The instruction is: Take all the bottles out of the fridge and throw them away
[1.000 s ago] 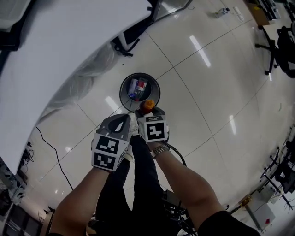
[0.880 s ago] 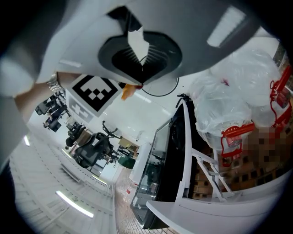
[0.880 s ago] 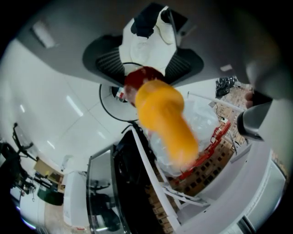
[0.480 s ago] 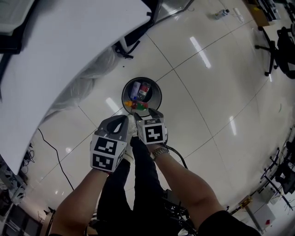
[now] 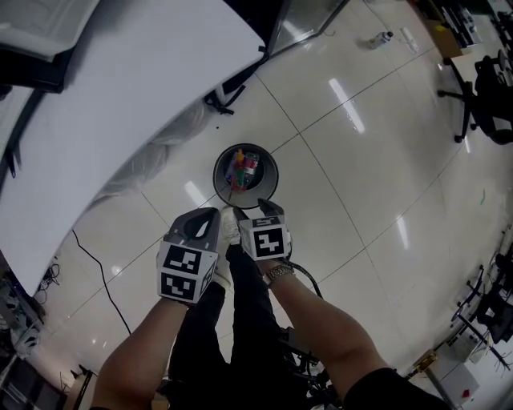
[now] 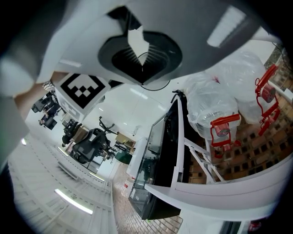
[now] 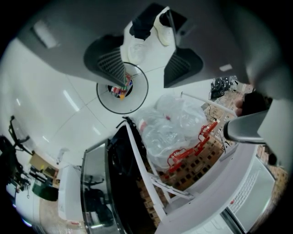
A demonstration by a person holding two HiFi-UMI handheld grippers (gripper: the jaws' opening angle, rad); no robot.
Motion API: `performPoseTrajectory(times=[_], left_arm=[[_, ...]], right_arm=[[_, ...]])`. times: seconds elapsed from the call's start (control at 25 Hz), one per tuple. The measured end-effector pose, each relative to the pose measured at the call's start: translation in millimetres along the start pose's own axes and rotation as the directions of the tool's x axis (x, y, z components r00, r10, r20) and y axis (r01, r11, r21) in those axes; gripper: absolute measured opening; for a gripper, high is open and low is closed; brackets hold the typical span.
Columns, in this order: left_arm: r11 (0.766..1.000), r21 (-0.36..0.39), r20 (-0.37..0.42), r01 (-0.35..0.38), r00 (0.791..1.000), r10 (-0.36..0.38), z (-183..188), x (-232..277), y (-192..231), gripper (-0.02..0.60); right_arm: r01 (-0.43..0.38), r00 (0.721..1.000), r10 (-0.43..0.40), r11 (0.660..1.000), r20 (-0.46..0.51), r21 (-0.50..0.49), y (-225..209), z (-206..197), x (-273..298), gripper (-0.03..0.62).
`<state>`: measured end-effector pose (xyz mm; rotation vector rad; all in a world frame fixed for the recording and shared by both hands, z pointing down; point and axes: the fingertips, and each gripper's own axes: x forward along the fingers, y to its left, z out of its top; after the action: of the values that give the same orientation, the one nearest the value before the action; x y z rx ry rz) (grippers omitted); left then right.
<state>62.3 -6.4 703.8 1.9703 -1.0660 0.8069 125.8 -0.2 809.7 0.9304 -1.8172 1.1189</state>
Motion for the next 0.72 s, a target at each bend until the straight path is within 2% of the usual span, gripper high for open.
performPoseTrajectory(times=[0.52, 0.72], left_arm=[[0.998, 0.001, 0.087, -0.058, 0.995, 0.057, 32, -72, -7, 0.003], [0.996, -0.012, 0.127, -0.087, 0.988, 0.087, 48, -109, -7, 0.003]], right_arm=[[-0.013, 0.996, 0.021, 0.995, 0.083, -0.096, 41, 36, -73, 0.262], [-0.033, 0.991, 0.054, 0.986, 0.12, -0.164, 75, 58, -108, 0.262]])
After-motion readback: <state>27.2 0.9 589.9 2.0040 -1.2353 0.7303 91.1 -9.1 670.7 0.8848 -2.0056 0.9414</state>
